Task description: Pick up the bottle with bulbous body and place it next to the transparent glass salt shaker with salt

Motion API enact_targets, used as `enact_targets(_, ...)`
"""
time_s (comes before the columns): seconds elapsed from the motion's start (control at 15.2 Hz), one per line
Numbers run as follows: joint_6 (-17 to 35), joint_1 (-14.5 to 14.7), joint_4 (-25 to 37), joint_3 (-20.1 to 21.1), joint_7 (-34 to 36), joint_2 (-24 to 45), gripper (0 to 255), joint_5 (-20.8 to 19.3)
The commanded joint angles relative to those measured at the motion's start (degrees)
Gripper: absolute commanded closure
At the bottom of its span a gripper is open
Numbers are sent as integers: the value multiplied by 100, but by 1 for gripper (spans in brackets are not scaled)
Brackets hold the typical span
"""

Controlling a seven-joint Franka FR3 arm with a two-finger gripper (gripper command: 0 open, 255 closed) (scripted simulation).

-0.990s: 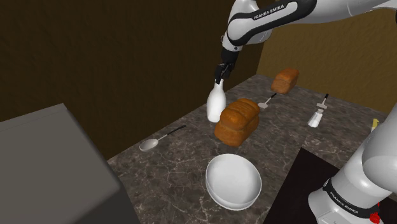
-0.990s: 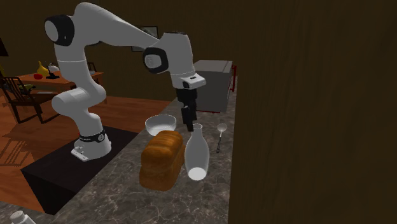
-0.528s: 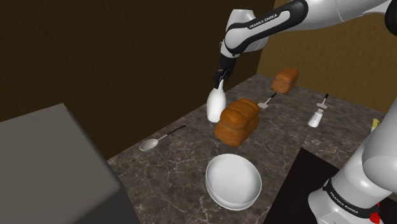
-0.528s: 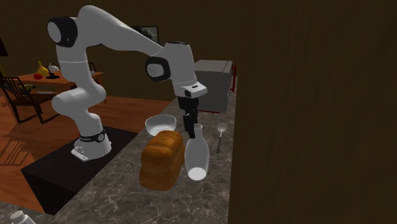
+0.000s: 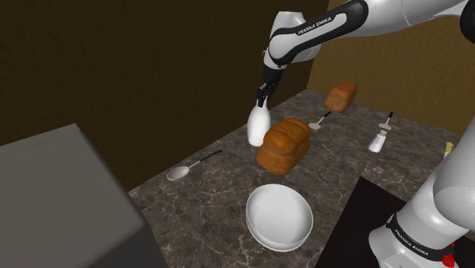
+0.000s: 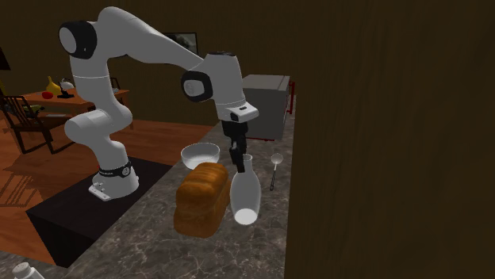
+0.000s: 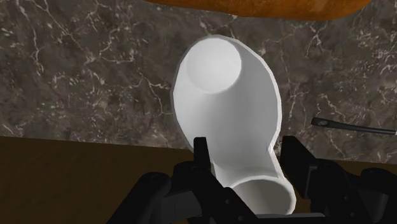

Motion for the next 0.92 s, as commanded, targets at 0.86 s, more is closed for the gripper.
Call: enact_targets(0.86,-432,0,287,-3,21,-147,255,-16)
